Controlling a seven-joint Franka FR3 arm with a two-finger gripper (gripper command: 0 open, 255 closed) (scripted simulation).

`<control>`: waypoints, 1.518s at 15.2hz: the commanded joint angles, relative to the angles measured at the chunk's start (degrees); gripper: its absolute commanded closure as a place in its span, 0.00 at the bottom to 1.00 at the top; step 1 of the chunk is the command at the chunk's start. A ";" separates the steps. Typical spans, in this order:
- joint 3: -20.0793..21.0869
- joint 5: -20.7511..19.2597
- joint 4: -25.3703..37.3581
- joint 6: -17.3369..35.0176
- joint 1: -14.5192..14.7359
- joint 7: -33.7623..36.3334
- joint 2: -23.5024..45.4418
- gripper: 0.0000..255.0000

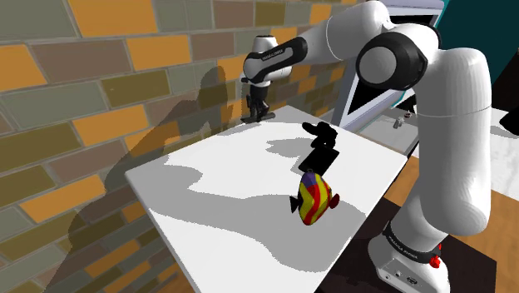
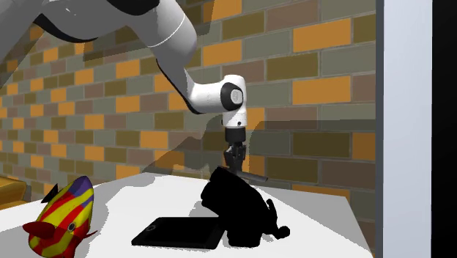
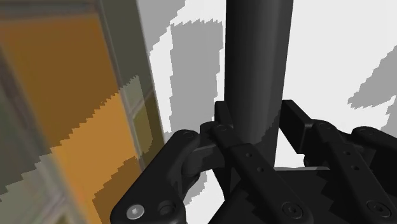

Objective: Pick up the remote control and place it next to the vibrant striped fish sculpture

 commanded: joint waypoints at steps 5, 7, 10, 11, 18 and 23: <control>-0.29 -0.55 2.14 -3.79 0.06 0.32 -1.67 1.00; -0.36 -0.70 3.07 -5.13 0.07 0.44 -2.10 1.00; -0.46 -0.91 4.59 -7.18 0.07 0.60 -2.65 1.00; -0.49 -0.97 5.13 -7.87 0.06 0.65 -2.81 1.00; -0.66 -1.30 9.40 -12.89 -0.06 0.95 -3.58 1.00; -0.75 -1.41 13.07 -16.67 -0.24 1.12 -3.72 1.00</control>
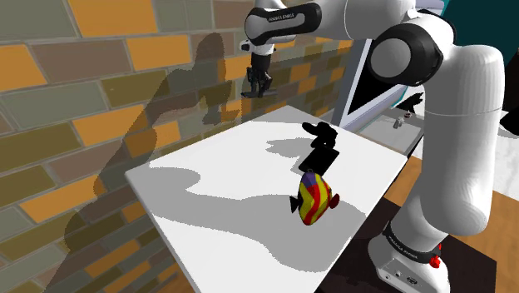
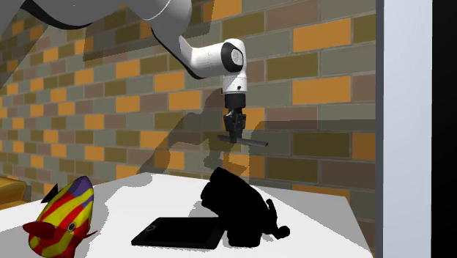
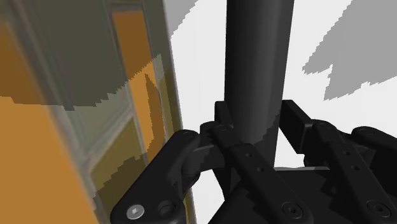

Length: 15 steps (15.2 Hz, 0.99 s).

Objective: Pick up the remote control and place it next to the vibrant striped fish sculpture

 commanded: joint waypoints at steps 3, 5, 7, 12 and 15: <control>-0.04 0.04 3.09 -2.72 -0.24 0.05 0.38 1.00; 0.14 -1.23 -3.67 -0.47 1.76 1.84 -4.29 1.00; 0.46 -2.50 -9.65 1.36 3.58 3.84 -8.60 1.00; 2.11 -5.44 -22.14 4.55 7.26 9.48 -18.24 1.00; 3.60 -6.89 -28.38 5.72 9.02 13.13 -23.42 1.00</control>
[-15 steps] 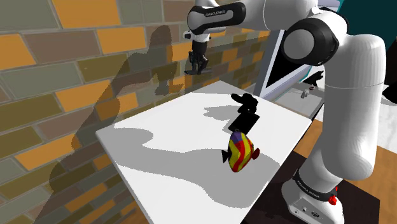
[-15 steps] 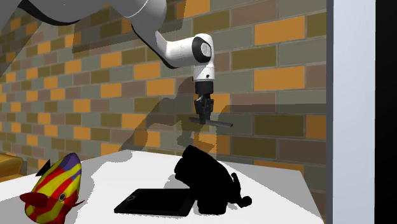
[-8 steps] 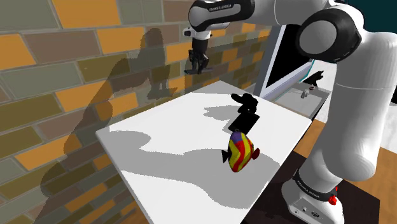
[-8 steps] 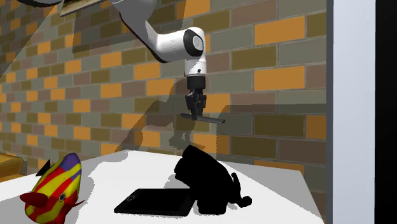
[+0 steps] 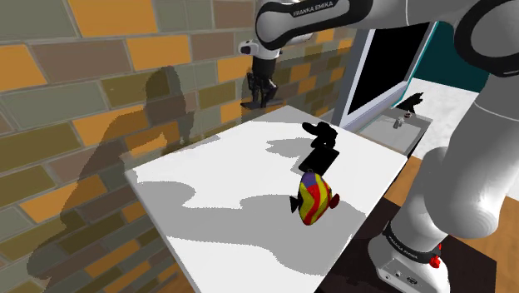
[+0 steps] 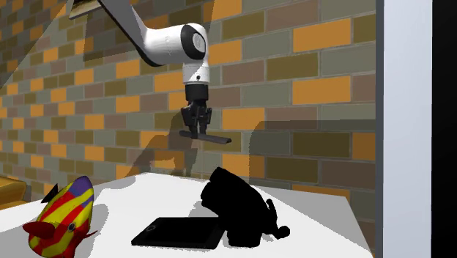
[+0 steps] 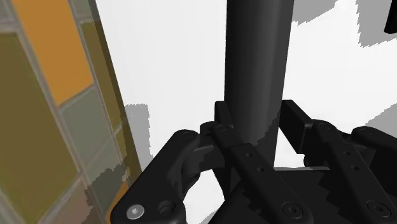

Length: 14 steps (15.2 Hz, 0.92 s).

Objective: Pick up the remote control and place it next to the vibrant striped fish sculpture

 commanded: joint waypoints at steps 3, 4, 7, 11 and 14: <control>2.18 -1.67 -8.37 1.40 2.05 4.86 -7.05 1.00; 2.85 -1.94 -10.06 1.56 2.52 6.11 -8.57 1.00; 5.01 -2.46 -14.69 1.81 3.89 9.89 -12.88 1.00; 8.22 -2.47 -19.94 1.72 5.67 14.91 -18.08 1.00; 10.81 -2.01 -23.20 1.40 7.12 18.69 -21.53 1.00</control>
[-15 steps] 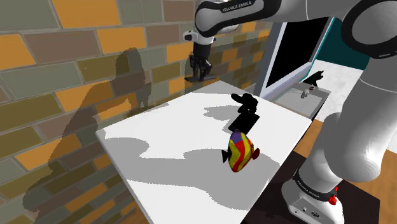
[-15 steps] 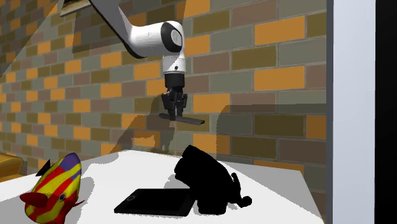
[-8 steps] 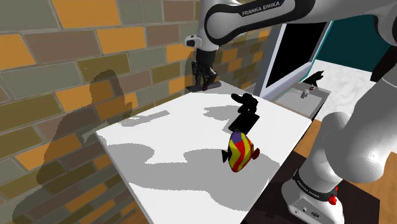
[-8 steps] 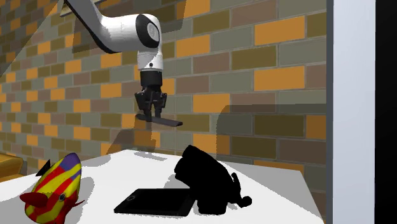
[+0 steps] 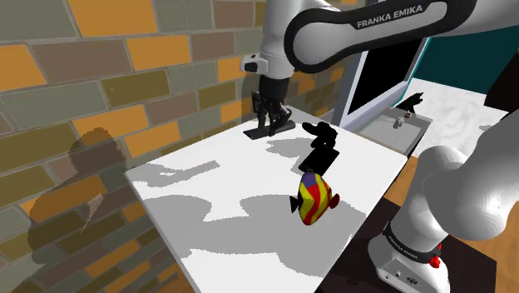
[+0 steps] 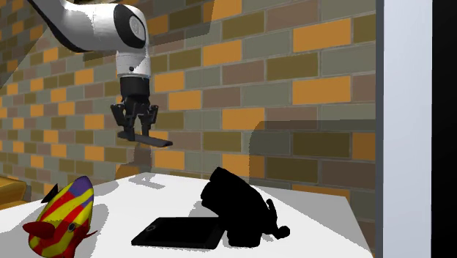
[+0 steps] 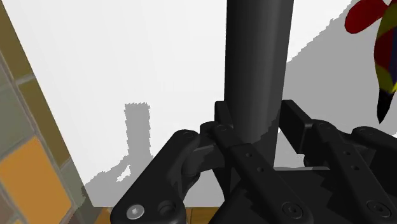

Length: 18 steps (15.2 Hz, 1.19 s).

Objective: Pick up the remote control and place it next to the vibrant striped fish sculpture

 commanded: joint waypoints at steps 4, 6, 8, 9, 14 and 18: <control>4.63 1.35 -4.39 -0.68 2.62 6.54 -4.92 1.00; 7.22 2.42 -6.13 -1.22 4.17 10.02 -7.13 1.00; 7.29 2.44 -7.48 0.37 4.15 10.07 -6.90 1.00; 7.32 2.43 -8.15 1.17 4.15 10.10 -6.76 1.00; 7.47 2.41 -11.31 5.22 4.16 10.27 -5.86 1.00; 7.60 2.36 -13.64 8.55 4.14 10.43 -4.87 1.00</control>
